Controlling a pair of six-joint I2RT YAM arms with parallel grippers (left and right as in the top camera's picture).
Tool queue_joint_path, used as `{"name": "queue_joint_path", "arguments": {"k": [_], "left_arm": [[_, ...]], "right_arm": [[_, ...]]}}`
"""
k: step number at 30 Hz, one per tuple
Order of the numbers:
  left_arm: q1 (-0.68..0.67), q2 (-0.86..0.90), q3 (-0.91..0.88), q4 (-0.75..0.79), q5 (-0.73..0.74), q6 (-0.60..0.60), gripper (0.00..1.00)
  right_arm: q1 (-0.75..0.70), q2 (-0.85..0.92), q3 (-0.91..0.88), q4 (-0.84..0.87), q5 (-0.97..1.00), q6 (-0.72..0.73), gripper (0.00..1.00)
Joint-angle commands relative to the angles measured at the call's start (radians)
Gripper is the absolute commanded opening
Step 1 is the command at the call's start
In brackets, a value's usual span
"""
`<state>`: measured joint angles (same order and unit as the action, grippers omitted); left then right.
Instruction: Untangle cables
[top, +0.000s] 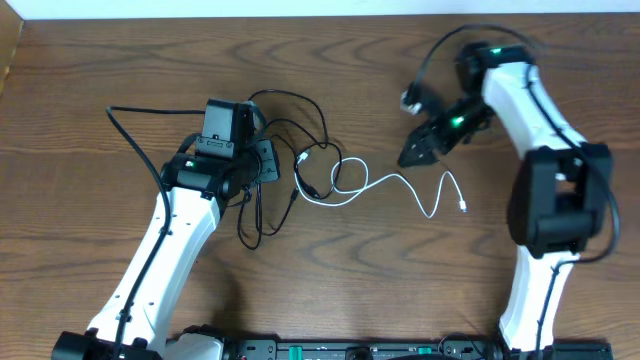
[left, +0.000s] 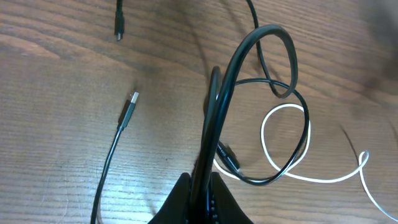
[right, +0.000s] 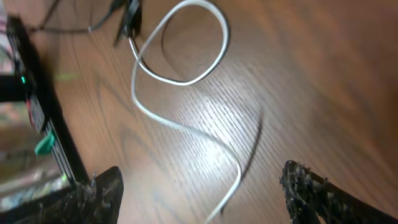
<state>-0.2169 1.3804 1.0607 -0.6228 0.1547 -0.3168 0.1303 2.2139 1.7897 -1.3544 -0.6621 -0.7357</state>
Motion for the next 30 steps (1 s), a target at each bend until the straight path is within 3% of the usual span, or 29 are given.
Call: {"name": "queue_joint_path", "arguments": {"k": [1,8,12,16,19,26,30], "left_arm": [[0.004,0.005,0.004,-0.002,-0.006,0.006,0.07],[0.004,0.005,0.004,-0.002,-0.006,0.006,0.07],[0.004,0.005,0.004,-0.002,-0.006,0.006,0.07],[0.004,0.005,0.004,-0.006,-0.006,0.006,0.08],[0.004,0.005,0.004,-0.006,-0.006,0.006,0.07],[0.004,0.005,0.004,-0.005,-0.006,0.006,0.07],[0.004,0.005,0.004,-0.005,-0.006,0.006,0.08]], "right_arm": [[0.041,0.09,-0.004,-0.007,-0.034,-0.079,0.77],[0.103,0.145,-0.004,-0.003,-0.109,-0.082,0.77],[0.146,0.145,-0.005,-0.001,-0.097,-0.082,0.71],[0.171,0.145,-0.005,0.015,-0.097,-0.081,0.42],[0.182,0.144,-0.004,0.01,-0.105,-0.069,0.01],[0.09,-0.002,0.147,-0.096,-0.278,0.032,0.01],[0.048,-0.126,0.189,-0.032,-0.246,0.204,0.01]]}}
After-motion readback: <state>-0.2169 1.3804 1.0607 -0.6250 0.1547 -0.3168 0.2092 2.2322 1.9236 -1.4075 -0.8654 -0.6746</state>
